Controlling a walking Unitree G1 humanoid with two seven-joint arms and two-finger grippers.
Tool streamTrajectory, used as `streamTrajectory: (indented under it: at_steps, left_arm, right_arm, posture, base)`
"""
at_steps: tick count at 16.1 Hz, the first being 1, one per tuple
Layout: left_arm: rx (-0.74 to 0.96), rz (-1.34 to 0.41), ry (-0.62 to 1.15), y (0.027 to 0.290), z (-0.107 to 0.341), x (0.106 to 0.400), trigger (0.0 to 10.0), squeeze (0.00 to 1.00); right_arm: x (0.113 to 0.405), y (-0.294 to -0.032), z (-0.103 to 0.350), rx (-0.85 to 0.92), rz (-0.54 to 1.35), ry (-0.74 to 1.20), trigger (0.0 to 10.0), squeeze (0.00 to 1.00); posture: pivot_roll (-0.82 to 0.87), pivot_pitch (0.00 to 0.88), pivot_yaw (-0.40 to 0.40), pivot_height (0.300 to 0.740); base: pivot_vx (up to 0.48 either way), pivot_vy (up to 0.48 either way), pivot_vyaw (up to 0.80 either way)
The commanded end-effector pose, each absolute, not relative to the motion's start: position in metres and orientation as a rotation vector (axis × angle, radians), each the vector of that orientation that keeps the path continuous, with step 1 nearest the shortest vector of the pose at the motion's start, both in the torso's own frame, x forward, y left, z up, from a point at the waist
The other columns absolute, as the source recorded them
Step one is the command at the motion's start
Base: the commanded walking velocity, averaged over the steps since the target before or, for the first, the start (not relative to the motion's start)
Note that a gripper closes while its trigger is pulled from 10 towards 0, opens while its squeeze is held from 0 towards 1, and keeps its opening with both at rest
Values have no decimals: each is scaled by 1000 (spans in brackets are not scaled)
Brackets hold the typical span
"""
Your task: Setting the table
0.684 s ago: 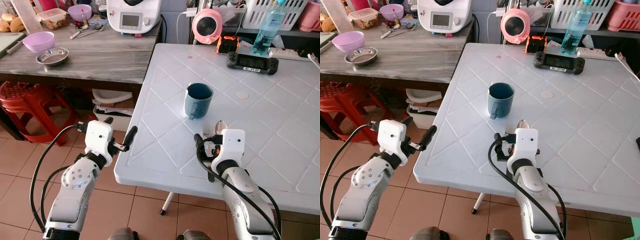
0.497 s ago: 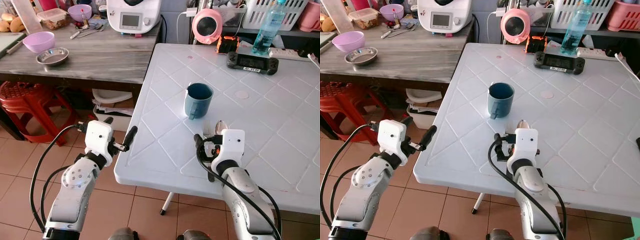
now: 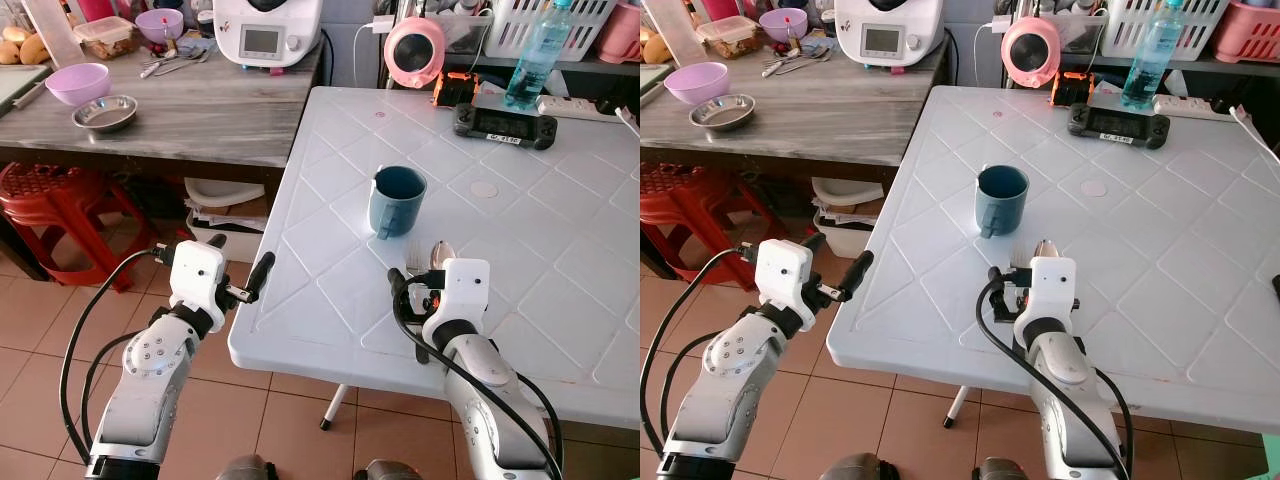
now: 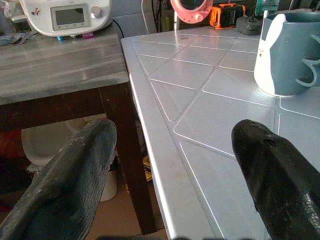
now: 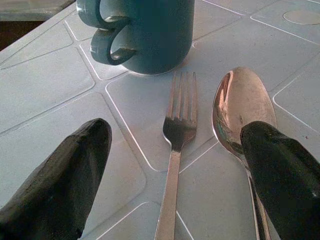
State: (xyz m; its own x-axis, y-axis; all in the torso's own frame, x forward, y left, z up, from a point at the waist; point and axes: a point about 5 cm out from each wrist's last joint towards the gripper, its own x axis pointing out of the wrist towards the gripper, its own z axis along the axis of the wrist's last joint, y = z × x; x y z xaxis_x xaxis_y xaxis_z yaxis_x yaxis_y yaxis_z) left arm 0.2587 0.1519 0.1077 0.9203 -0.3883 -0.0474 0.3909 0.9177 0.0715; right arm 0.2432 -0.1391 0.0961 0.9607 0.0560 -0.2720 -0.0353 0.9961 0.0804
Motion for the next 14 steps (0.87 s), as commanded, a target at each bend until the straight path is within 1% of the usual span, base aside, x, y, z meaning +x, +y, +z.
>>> streamTrajectory:
  at_steps: [1,14]
  left_arm:
    - [89,-393,25,153,110,261,10000,0]
    - [89,-393,25,153,110,261,10000,0]
  right_arm:
    - [244,-138,103,84,53,255,10000,0]
    - [244,-138,103,84,53,255,10000,0]
  posture:
    - [-52,0,39,740]
    - [-52,0,39,740]
  base:
    - [0,0,0]
    - [0,0,0]
